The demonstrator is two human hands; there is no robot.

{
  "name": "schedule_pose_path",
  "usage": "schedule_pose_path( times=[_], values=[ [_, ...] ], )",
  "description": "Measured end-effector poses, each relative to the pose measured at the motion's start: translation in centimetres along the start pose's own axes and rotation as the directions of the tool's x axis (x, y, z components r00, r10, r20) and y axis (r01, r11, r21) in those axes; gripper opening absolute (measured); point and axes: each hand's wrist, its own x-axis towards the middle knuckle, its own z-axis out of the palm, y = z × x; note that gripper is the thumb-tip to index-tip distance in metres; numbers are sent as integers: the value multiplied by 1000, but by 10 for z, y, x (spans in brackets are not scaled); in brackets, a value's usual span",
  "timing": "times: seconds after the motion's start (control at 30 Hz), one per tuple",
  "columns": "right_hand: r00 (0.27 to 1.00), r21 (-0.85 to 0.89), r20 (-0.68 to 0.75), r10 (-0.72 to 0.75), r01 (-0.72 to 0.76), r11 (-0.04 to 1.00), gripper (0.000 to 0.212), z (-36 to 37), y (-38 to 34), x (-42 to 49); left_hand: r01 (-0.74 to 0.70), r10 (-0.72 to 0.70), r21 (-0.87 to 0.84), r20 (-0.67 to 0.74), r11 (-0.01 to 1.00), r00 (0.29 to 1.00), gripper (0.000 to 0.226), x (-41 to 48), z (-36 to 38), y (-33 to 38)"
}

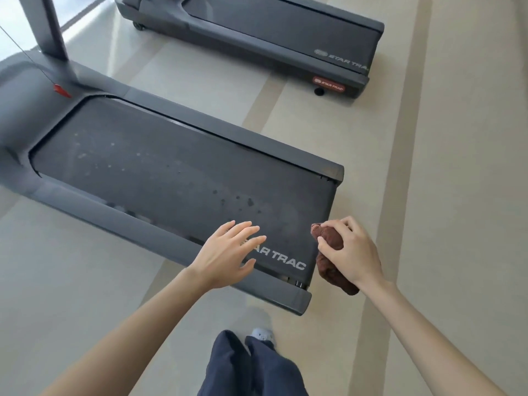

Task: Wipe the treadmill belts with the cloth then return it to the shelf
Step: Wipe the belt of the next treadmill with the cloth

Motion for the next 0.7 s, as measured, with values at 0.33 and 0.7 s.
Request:
schedule_pose_path(
  times=[0.33,0.7],
  values=[
    [993,-4,-12,121,-121,993,19,200,118,41,-71,70,1,109,998,992,47,45,228,-63],
    [982,-55,-144,126,-135,989,25,459,269,108,-149,142,60,102,987,985,51,128,499,-153]
  ],
)
